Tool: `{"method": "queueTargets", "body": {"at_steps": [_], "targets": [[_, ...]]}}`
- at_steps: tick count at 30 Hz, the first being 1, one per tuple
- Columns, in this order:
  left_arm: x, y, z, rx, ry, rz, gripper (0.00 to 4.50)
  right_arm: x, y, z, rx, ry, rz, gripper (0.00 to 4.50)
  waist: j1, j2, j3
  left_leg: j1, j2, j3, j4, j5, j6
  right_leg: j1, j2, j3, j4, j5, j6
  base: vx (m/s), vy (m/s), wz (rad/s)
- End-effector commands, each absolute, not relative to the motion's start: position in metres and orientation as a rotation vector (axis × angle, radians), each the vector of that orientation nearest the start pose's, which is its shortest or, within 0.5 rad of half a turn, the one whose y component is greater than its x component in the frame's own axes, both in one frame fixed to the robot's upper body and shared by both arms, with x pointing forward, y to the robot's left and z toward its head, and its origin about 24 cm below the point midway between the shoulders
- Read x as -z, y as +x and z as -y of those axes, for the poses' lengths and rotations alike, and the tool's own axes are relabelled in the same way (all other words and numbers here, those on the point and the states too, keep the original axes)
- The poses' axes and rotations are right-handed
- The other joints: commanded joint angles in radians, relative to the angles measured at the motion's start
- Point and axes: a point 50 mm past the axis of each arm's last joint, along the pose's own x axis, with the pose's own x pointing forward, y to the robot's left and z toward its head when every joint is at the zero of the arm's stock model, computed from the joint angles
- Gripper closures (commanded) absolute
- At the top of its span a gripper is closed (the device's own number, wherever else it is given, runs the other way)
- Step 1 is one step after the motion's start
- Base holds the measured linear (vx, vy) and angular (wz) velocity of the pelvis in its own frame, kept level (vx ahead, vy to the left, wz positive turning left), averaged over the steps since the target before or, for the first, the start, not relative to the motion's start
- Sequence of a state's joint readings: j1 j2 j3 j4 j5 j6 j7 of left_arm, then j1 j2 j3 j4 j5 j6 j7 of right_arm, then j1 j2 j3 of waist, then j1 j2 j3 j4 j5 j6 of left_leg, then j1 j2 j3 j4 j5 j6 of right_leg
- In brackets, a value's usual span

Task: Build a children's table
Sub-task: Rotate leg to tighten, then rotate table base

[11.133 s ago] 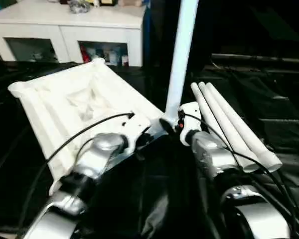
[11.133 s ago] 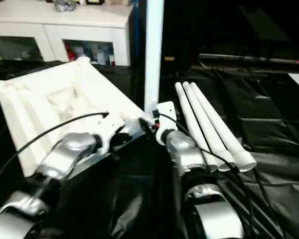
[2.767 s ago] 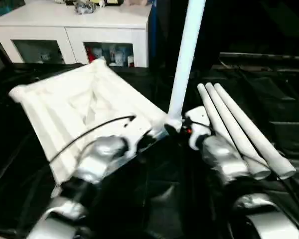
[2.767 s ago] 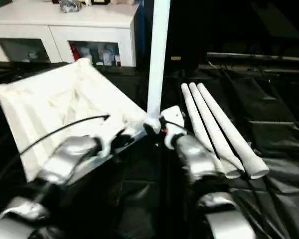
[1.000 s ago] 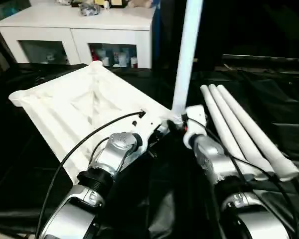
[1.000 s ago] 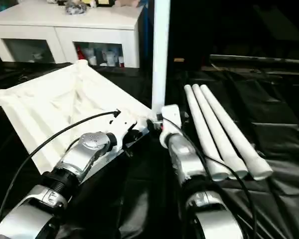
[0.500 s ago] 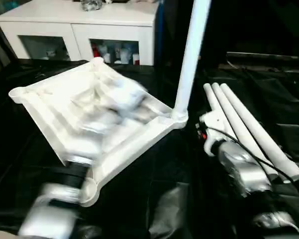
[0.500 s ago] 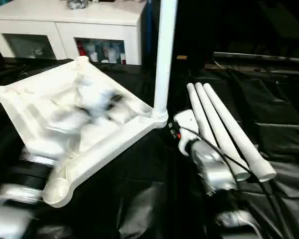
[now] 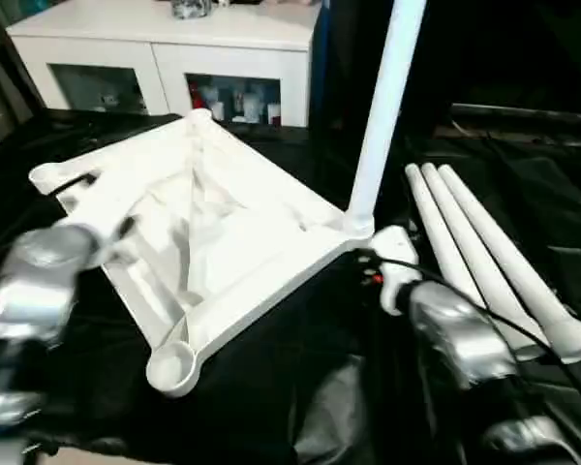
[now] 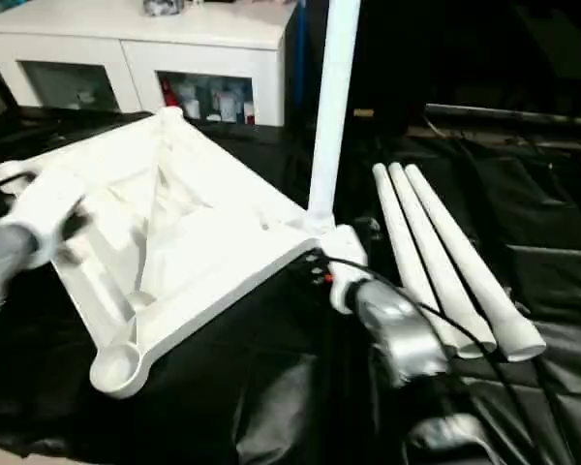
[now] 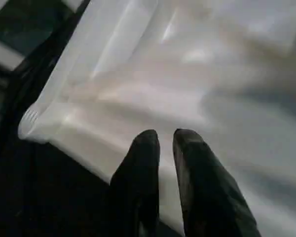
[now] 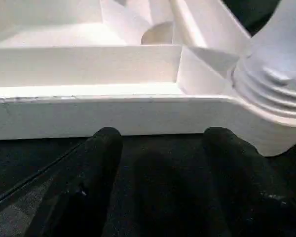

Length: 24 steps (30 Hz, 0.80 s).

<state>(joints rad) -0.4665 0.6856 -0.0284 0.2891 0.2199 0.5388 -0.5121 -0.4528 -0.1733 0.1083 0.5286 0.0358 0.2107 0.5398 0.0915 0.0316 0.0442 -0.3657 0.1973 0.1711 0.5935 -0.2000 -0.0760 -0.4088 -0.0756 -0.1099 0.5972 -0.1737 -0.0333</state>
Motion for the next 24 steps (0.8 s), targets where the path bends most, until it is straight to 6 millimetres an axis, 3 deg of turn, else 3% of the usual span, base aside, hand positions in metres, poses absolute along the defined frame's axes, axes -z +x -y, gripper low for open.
{"method": "queueTargets", "body": {"at_steps": [1,4,6,9,13,20,22,24], "targets": [[-0.109,0.316,-0.293,0.119,0.764,-0.573,4.13,-0.026,0.324,0.121,-0.638,-0.141,-0.365,1.95,-0.002,0.010,-0.061,0.011,0.034,-0.013,-0.071,-0.147,0.031,0.056,-0.074,0.061,-0.058,-0.180,-0.188,0.000,0.000,0.00],[-0.104,0.312,-0.291,0.151,0.748,-0.606,4.14,-0.025,0.326,0.115,-0.640,-0.142,-0.373,2.10,-0.003,0.009,-0.062,0.010,0.036,-0.014,-0.071,-0.137,0.025,0.057,-0.077,0.062,-0.056,-0.165,-0.193,0.000,0.000,0.00],[-0.103,0.311,-0.289,0.163,0.737,-0.608,4.47,-0.025,0.327,0.114,-0.640,-0.142,-0.373,2.34,-0.002,0.011,-0.064,0.011,0.034,-0.013,-0.070,-0.127,0.026,0.056,-0.075,0.063,-0.052,-0.136,-0.201,0.000,0.000,0.00],[-0.083,0.308,-0.271,0.334,0.702,-0.647,4.50,-0.022,0.329,0.108,-0.639,-0.142,-0.382,2.56,0.000,0.009,-0.064,0.010,0.033,-0.013,-0.070,-0.127,0.026,0.057,-0.078,0.063,-0.053,-0.140,-0.212,0.000,0.000,0.00],[-0.075,0.306,-0.261,0.406,0.683,-0.680,4.50,-0.021,0.331,0.105,-0.641,-0.142,-0.387,2.91,-0.004,0.008,-0.063,0.010,0.034,-0.011,-0.070,-0.142,0.022,0.058,-0.077,0.064,-0.054,-0.145,-0.205,0.000,0.000,0.00],[-0.065,0.290,-0.235,0.713,0.639,-0.761,4.50,-0.025,0.338,0.093,-0.668,-0.150,-0.367,3.60,-0.002,0.003,-0.060,0.014,0.036,-0.012,-0.074,-0.166,0.014,0.055,-0.081,0.066,-0.058,-0.207,-0.200,0.000,0.000,0.00],[-0.064,0.286,-0.230,0.768,0.631,-0.771,4.50,-0.026,0.339,0.092,-0.672,-0.152,-0.364,3.69,-0.004,0.001,-0.059,0.011,0.036,-0.011,-0.075,-0.161,0.015,0.056,-0.079,0.066,-0.056,-0.203,-0.200,0.000,0.000,0.00],[-0.065,0.276,-0.214,0.929,0.585,-0.756,4.50,-0.027,0.340,0.088,-0.686,-0.157,-0.358,3.85,-0.005,-0.002,-0.059,0.009,0.037,-0.011,-0.074,-0.143,0.018,0.058,-0.082,0.068,-0.053,-0.195,-0.207,0.000,0.000,0.00]]}}
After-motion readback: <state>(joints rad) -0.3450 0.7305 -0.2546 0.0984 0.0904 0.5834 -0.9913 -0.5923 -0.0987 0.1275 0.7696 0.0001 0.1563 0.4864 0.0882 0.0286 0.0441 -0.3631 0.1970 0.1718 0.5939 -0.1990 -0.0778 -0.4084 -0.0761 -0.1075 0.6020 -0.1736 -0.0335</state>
